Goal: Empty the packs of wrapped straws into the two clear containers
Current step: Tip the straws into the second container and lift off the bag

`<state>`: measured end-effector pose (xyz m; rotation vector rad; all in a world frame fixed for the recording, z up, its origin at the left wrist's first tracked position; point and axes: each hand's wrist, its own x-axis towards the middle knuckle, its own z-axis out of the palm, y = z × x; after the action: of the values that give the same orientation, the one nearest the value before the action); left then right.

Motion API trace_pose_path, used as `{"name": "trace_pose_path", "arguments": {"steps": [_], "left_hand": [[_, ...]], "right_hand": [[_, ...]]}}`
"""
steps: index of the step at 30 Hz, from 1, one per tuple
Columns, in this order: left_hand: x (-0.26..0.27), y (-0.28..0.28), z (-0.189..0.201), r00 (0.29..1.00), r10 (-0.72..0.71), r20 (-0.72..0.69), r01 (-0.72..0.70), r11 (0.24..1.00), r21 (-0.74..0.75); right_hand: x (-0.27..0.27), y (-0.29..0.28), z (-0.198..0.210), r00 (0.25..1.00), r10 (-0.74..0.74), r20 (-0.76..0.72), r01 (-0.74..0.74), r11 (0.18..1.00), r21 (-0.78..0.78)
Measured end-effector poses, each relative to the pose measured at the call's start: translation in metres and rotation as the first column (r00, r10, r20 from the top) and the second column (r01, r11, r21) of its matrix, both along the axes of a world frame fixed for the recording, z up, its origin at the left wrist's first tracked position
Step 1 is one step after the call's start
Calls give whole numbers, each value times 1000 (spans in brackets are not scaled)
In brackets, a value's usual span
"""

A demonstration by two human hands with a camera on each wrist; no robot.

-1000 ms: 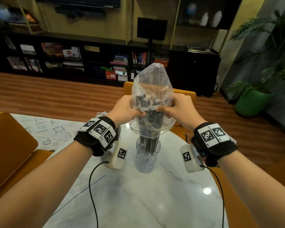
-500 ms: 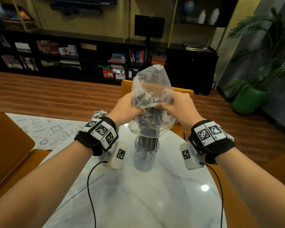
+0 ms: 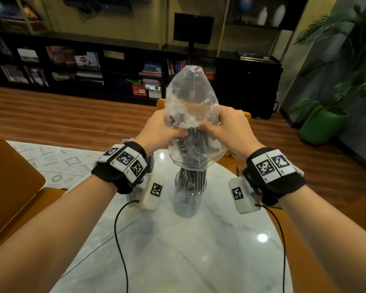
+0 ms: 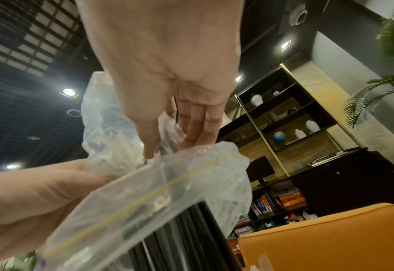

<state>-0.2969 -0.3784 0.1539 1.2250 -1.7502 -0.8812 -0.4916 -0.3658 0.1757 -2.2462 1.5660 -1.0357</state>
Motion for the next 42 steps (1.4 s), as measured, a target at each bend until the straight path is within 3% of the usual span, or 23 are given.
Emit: {"name": "trace_pose_path", "arguments": {"steps": [3, 8, 12, 15, 19, 22, 24, 30, 32, 36, 37, 42], "left_hand": [[1, -2, 1, 1000, 13, 3, -13, 999, -31], [8, -4, -13, 973, 58, 223, -70, 996, 46], [4, -1, -3, 998, -12, 67, 11, 1000, 16], [2, -2, 4, 999, 35, 36, -33, 998, -61], [6, -2, 6, 967, 148, 205, -120, 983, -142], [8, 2, 6, 930, 147, 336, -105, 985, -140], [8, 3, 5, 955, 76, 287, -47, 993, -109], [1, 8, 15, 998, -50, -42, 51, 999, 19], [2, 8, 18, 998, -52, -22, 53, 998, 39], [8, 9, 12, 941, 86, 328, -90, 996, -3], [9, 8, 11, 931, 106, 349, -105, 994, -20], [13, 4, 13, 998, 21, 60, -23, 999, 29]], "right_hand": [[1, 0, 0, 999, -1, -39, 0, 1000, -21], [-2, 0, -6, 994, 22, -103, -15, 997, 71], [-2, -1, -3, 999, 10, -40, -9, 999, 34], [0, 0, 5, 1000, -3, -12, 3, 1000, -22], [-1, 0, 7, 1000, 14, -16, -15, 1000, -24], [-3, -2, 1, 999, 32, -20, -31, 999, 12], [-6, -2, 1, 999, 27, -40, -27, 1000, 8], [-10, 0, 10, 999, 24, -34, -24, 1000, -5], [-13, 0, 11, 998, 10, -68, -8, 1000, 23], [-19, -3, 5, 993, 5, -121, 1, 999, 48], [-18, -3, 2, 991, 17, -134, -10, 999, 47], [-11, -1, -3, 986, 53, -155, -43, 997, 66]]}}
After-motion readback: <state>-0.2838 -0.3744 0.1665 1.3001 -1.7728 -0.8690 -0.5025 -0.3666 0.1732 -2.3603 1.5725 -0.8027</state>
